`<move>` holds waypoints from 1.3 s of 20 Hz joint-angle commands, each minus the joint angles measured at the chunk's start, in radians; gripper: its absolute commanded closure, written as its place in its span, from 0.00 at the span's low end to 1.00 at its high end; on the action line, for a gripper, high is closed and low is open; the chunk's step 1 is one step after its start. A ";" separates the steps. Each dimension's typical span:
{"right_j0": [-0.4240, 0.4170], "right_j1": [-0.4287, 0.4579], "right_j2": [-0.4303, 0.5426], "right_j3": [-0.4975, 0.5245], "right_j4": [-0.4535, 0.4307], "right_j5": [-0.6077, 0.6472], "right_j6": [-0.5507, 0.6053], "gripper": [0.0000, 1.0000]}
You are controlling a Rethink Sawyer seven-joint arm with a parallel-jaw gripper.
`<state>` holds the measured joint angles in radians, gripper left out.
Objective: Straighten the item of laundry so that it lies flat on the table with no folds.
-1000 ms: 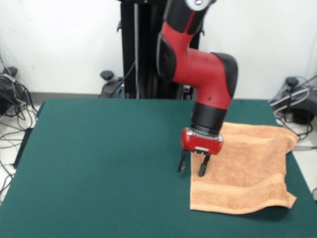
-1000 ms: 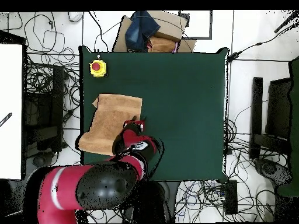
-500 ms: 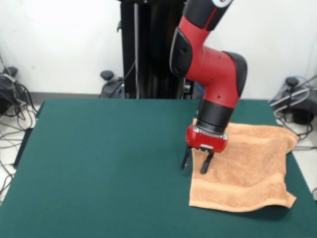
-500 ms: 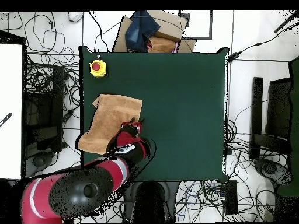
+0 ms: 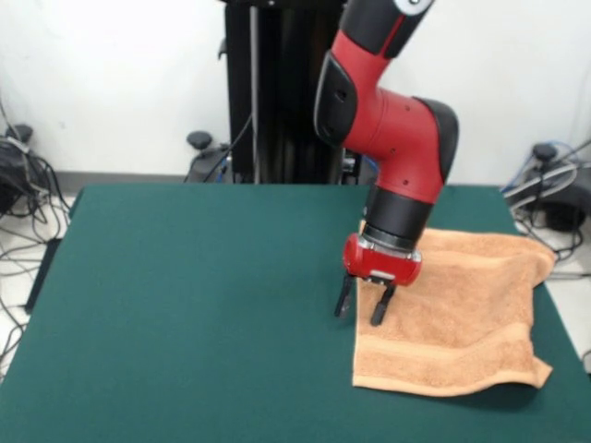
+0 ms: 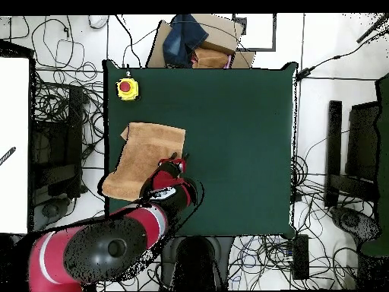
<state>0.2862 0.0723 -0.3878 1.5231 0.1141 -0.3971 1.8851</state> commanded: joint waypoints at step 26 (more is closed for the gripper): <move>-0.161 0.108 -0.001 -0.079 -0.216 -0.009 0.078 0.00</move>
<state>0.1723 0.1406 -0.5059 1.5067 -0.0272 -0.4245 1.8851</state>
